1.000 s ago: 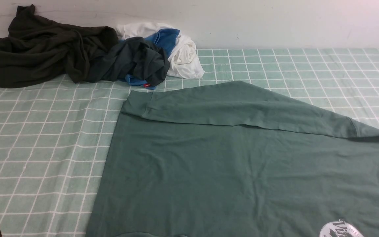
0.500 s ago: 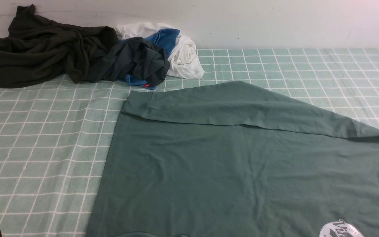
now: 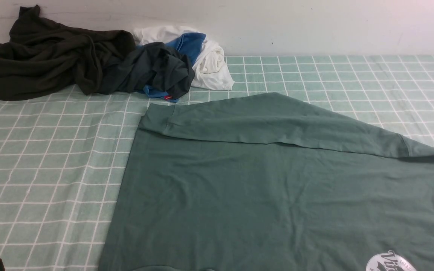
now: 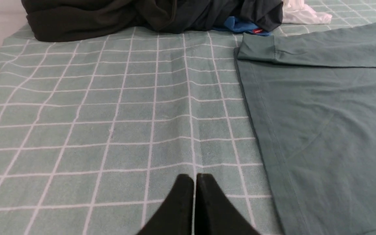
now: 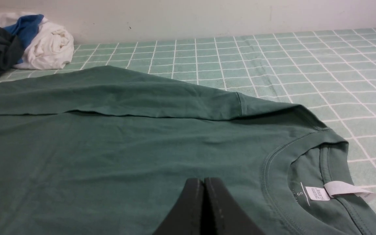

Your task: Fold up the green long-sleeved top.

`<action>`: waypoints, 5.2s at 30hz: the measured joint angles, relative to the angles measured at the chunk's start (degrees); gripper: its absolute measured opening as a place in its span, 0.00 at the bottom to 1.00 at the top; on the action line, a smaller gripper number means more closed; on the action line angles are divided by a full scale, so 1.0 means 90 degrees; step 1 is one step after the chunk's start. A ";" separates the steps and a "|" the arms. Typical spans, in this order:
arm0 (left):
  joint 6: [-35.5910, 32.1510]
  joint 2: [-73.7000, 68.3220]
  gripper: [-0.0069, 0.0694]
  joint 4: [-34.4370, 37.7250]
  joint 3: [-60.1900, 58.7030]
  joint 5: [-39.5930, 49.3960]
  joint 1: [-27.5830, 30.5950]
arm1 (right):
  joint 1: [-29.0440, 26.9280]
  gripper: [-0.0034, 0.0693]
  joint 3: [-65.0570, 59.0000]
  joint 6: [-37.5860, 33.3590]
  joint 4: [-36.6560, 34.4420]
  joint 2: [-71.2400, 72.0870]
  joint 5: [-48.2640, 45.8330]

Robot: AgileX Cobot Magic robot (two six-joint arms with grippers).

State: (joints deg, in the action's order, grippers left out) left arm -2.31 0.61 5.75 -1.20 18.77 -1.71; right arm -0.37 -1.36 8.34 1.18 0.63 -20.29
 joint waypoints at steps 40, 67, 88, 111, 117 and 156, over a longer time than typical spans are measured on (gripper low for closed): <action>-0.3626 -0.4498 0.09 0.2779 0.4542 0.3229 0.0000 | 0.0088 0.03 0.3492 -0.2470 -0.2570 -0.3260 -0.2609; -0.1750 -1.0396 0.68 -0.0639 0.6040 0.3842 -0.3637 | 0.2509 0.03 0.4890 -0.2469 -0.1285 -0.6071 -0.5606; -0.1728 -1.1225 0.10 -0.1067 0.7441 0.4516 -0.3649 | 0.2509 0.03 0.4890 -0.2452 -0.1207 -0.6071 -0.4676; -0.1918 -1.3562 0.18 -0.1537 1.1608 0.5577 -0.2679 | 0.2509 0.03 0.4890 -0.0726 0.0732 -0.6076 -0.4578; -0.1621 -1.3768 0.41 -0.1577 1.1975 0.5504 -0.2630 | 0.2509 0.03 0.4890 -0.0732 0.0732 -0.6076 -0.4432; 0.0004 -1.5051 0.39 -0.0572 1.2466 0.2629 -0.1017 | 0.2509 0.03 0.4890 -0.0724 0.0759 -0.7406 -0.3315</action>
State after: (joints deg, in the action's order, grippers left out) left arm -2.27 -134.85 0.61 111.00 42.43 -10.86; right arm 22.22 42.66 1.82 8.01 -66.03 -50.13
